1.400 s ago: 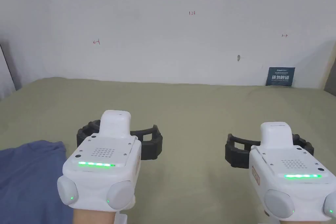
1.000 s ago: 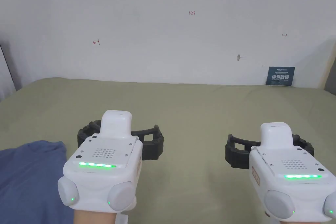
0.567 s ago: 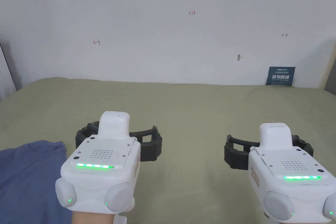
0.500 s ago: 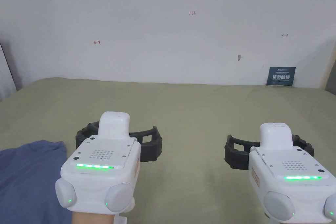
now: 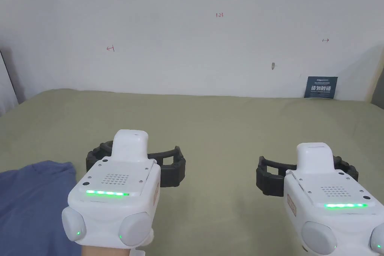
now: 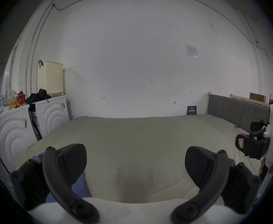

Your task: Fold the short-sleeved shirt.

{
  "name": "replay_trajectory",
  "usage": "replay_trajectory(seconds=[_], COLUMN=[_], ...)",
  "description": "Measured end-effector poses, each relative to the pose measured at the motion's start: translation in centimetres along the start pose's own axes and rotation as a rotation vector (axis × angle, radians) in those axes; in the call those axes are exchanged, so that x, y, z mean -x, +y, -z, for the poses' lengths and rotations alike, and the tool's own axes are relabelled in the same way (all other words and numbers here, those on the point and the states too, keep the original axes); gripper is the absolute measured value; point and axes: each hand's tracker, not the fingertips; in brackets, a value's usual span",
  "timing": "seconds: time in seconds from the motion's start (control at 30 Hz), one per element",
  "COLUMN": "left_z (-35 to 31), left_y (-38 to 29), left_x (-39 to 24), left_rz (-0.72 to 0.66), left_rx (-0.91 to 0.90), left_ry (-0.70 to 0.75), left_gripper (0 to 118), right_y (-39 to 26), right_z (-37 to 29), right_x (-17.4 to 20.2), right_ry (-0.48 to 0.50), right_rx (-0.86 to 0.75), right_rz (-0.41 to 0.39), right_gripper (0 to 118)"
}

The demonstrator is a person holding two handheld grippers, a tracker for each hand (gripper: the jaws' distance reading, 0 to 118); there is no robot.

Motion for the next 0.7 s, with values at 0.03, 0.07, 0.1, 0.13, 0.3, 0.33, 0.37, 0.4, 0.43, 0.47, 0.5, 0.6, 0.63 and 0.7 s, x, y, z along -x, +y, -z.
replay_trajectory(seconds=[0.03,0.07,0.1,0.13,0.3,0.33,0.37,0.4,0.43,0.47,0.5,0.6,0.63,0.7], left_z=[0.07,0.11,0.12,0.12,0.29,0.28,0.25,0.22,0.09,0.03,0.04,-0.03,-0.07,-0.1], left_y=[-0.01,-0.01,-0.01,0.01,-0.14,-0.18,-0.21,-0.25,-0.23,-0.22,-0.23,-0.23,-0.25,-0.31], left_x=[-0.02,-0.01,0.02,0.08,0.29,0.32,0.34,0.38,0.36,0.34,0.35,0.34,0.36,0.42], left_rz=[0.004,0.005,0.003,-0.003,-0.007,-0.005,-0.005,-0.009,-0.012,-0.016,-0.017,-0.01,-0.008,-0.01], left_rx=[0.002,0.002,0.0,0.0,0.005,0.004,0.003,0.002,0.0,0.003,0.004,0.008,0.008,0.009], left_ry=[0.002,0.004,0.005,0.005,0.004,0.002,0.004,0.005,0.003,0.004,0.002,0.006,0.007,0.004], left_gripper=[118,118,118,118,118,118,118,118,118,118,118,118,118,118], right_y=[0.04,0.08,0.12,0.17,0.28,0.28,0.28,0.29,0.3,0.28,0.26,0.04,-0.01,-0.08], right_z=[-0.05,-0.08,-0.14,-0.2,-0.28,-0.31,-0.34,-0.4,-0.43,-0.45,-0.44,-0.06,-0.02,-0.05], right_x=[0.05,0.08,0.1,0.1,0.18,0.23,0.28,0.3,0.33,0.35,0.38,0.31,0.31,0.32], right_ry=[-0.001,0.0,0.0,-0.002,0.007,0.008,0.008,0.009,0.01,0.012,0.011,0.008,0.008,0.011], right_rx=[0.001,0.001,-0.002,-0.005,-0.012,-0.013,-0.013,-0.013,-0.011,-0.01,-0.011,-0.005,0.0,0.001], right_rz=[-0.001,-0.003,-0.003,-0.002,-0.006,-0.009,-0.012,-0.013,-0.011,-0.009,-0.008,-0.007,-0.007,-0.006], right_gripper=[118,118,118,118,118,118,118,118,118,118,118,118,118,118])
